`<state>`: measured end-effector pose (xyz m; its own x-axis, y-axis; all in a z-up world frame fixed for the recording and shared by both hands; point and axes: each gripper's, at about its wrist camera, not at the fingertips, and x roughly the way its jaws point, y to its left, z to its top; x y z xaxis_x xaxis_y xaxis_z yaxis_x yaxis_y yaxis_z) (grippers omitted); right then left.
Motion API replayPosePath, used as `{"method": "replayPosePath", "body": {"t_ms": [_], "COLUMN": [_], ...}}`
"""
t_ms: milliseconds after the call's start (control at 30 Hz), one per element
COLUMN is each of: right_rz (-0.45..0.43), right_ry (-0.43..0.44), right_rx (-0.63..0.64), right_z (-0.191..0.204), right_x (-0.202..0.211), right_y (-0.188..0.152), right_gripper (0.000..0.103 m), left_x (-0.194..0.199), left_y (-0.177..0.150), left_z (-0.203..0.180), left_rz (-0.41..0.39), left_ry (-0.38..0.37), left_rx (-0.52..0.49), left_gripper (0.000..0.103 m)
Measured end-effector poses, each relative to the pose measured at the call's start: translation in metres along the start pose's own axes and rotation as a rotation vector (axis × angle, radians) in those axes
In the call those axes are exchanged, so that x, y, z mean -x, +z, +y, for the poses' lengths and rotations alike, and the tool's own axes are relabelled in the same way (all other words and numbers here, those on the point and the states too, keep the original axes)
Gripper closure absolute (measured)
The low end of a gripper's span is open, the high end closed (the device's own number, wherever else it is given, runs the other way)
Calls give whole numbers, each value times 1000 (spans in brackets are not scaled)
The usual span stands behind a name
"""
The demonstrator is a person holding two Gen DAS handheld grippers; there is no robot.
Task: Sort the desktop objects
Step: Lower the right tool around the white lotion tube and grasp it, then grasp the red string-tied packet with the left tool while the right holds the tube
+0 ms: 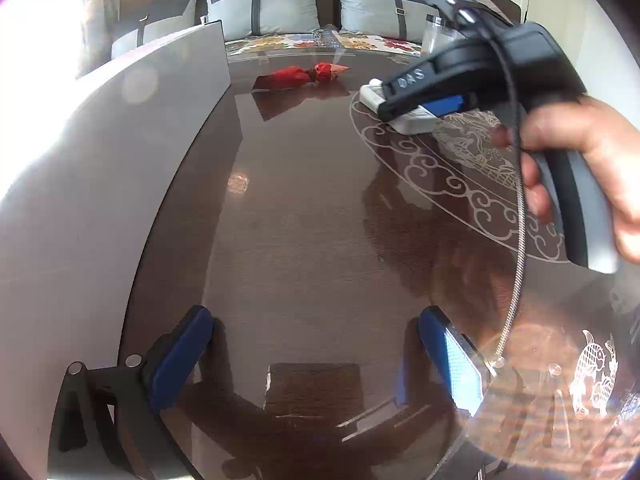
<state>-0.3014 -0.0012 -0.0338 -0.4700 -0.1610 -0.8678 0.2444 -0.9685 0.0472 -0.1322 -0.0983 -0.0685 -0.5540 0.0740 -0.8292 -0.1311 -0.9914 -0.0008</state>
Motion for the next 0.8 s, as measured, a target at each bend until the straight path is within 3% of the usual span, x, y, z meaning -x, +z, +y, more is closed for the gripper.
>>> {"method": "replayPosePath", "body": {"t_ms": [100,233,333,400,500,633,800], "right_rz": [-21,-57,-76,-91,-122,-138,-171], "right_ry": [13,-5,-31,-37,-33,0,21], "right_rx": [15,38,44,29,14,-32,-55], "right_z": [-32,-79,-106,-120,-132,-140,-142], "right_x": [23,70,101,115,125,125,122], "right_y": [-40,-120,-172,-195,-213,-210,-208], "right_gripper": [52,52,52,52,52,51,51], "left_x": [1,0,-1,-6,-21,-61,-110], "left_y": [-2,-1,14,43,96,165,219], "left_z": [-1,-2,-12,-23,-36,-28,-23], "left_rz": [-22,-16,-24,-45,-64,-19,41], "left_ry": [8,31,-15,-10,21,69,135], "left_rx": [10,36,-24,-108,-242,-306,-415], "left_gripper": [0,0,0,0,0,0,0]}}
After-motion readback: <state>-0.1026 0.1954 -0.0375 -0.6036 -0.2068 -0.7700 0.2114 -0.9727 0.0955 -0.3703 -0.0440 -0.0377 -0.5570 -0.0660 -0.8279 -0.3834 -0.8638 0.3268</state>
